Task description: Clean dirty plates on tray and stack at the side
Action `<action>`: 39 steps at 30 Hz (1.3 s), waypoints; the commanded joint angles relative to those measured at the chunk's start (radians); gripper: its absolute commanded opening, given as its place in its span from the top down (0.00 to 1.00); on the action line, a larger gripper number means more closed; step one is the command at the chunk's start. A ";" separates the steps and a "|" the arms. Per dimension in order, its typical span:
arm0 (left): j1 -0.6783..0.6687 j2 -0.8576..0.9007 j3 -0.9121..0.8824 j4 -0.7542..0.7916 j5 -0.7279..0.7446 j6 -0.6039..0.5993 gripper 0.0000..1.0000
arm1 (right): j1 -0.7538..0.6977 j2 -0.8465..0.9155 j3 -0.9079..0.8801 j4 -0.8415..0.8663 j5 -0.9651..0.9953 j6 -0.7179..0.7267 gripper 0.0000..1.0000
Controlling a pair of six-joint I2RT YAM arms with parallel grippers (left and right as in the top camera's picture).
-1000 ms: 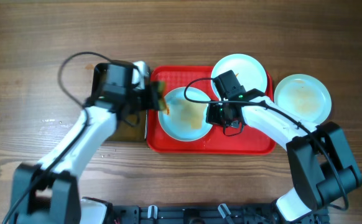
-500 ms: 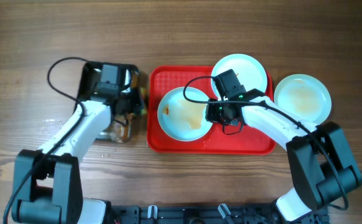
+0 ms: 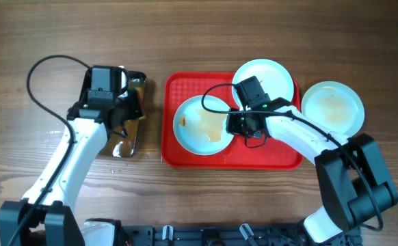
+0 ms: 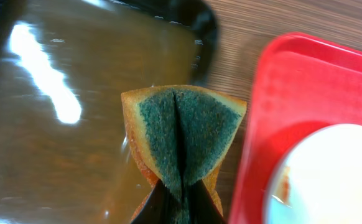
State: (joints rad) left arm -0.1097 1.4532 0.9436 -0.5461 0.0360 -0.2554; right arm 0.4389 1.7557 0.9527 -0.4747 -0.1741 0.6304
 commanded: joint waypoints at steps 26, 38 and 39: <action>0.026 0.215 0.001 0.025 0.138 0.122 0.96 | 0.003 -0.007 -0.009 -0.009 0.009 -0.002 0.87; 0.027 0.220 -0.011 0.038 0.065 0.121 0.36 | 0.003 -0.007 -0.009 -0.008 -0.003 -0.002 0.87; 0.027 0.224 -0.011 0.042 0.065 0.121 0.35 | 0.003 -0.007 -0.009 -0.008 -0.003 -0.002 0.87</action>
State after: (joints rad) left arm -0.0830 1.6630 0.9417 -0.5133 0.1291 -0.1425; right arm 0.4389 1.7557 0.9524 -0.4828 -0.1749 0.6304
